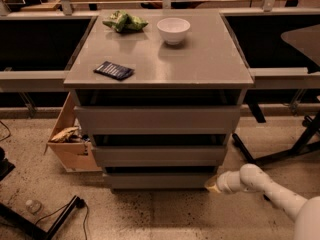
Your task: Close bottom drawer
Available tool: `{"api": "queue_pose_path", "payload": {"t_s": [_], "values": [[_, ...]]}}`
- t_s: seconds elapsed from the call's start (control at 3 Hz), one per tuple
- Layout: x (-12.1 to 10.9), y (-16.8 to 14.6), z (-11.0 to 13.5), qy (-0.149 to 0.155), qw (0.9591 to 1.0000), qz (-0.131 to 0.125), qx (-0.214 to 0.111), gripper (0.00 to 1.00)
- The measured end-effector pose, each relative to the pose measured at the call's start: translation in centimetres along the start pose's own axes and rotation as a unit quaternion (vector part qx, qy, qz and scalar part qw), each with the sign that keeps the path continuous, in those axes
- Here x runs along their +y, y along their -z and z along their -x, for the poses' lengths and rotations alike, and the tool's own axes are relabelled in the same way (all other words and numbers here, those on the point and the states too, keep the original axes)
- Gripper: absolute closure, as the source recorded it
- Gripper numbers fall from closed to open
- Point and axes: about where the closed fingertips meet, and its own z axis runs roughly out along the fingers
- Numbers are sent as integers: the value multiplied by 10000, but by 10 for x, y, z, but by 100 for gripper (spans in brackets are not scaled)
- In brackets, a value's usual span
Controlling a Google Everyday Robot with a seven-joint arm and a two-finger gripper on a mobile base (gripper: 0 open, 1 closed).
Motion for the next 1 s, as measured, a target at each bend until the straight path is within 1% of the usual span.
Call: {"api": "queue_pose_path", "payload": {"t_s": [0.33, 0.67, 1.0], "values": [[-36, 79, -10, 277, 9926, -931, 725, 100], [-67, 134, 20, 1072, 9718, -1600, 1362, 100], [-85, 177, 89, 1982, 9448, -2043, 1622, 100]]}}
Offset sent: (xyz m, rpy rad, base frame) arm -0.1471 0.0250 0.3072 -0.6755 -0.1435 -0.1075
